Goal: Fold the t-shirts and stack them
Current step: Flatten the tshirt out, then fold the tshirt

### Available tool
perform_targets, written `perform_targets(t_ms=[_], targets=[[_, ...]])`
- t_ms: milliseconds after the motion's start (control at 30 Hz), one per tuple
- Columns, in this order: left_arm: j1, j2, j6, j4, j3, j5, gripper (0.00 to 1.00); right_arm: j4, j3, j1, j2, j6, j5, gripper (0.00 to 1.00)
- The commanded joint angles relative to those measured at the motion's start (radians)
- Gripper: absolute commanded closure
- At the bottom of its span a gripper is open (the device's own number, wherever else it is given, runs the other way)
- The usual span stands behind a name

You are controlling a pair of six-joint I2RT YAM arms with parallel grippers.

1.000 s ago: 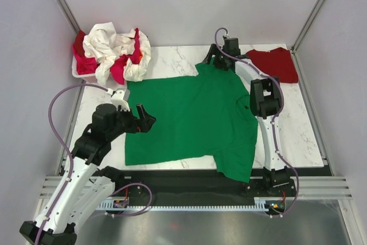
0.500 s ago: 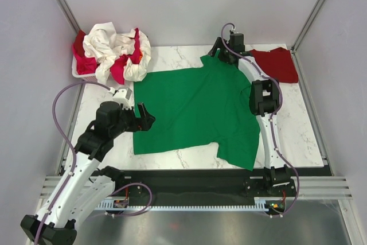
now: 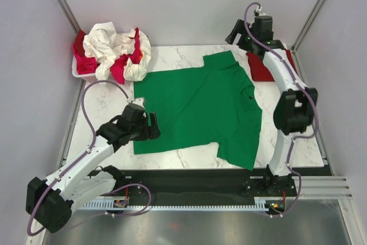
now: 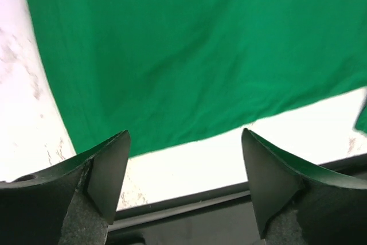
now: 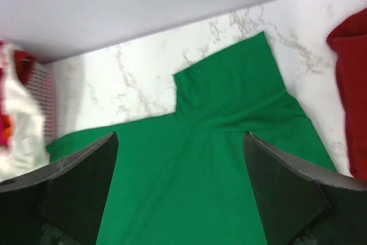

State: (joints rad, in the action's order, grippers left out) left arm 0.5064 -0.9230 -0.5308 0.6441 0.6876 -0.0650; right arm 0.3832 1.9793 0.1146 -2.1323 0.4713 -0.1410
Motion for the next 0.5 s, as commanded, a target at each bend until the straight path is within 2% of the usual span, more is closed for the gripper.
perform_targets(t_ms=[0, 33, 100, 200, 267, 467], targets=[[0.078, 0.001, -0.248, 0.023, -0.066, -0.096, 0.17, -0.05, -0.173, -0.003, 0.309, -0.002, 0.029, 0.02], [0.083, 0.009, -0.277, 0.041, -0.083, -0.172, 0.22, -0.09, -0.291, -0.001, 0.357, 0.004, 0.023, 0.02], [0.086, 0.045, -0.351, 0.042, -0.141, -0.191, 0.34, -0.119, -0.391, -0.003, 0.473, 0.003, 0.021, 0.02], [0.086, 0.116, -0.457, 0.037, -0.227, -0.263, 0.34, -0.104, -0.523, -0.003, 0.59, -0.013, 0.034, 0.02], [0.084, 0.134, -0.485, 0.04, -0.227, -0.295, 0.34, -0.106, -0.614, -0.003, 0.649, 0.009, 0.008, 0.02], [0.084, 0.084, -0.606, 0.063, -0.261, -0.317, 0.27, -0.101, -0.767, 0.016, 0.822, 0.033, -0.069, 0.02]])
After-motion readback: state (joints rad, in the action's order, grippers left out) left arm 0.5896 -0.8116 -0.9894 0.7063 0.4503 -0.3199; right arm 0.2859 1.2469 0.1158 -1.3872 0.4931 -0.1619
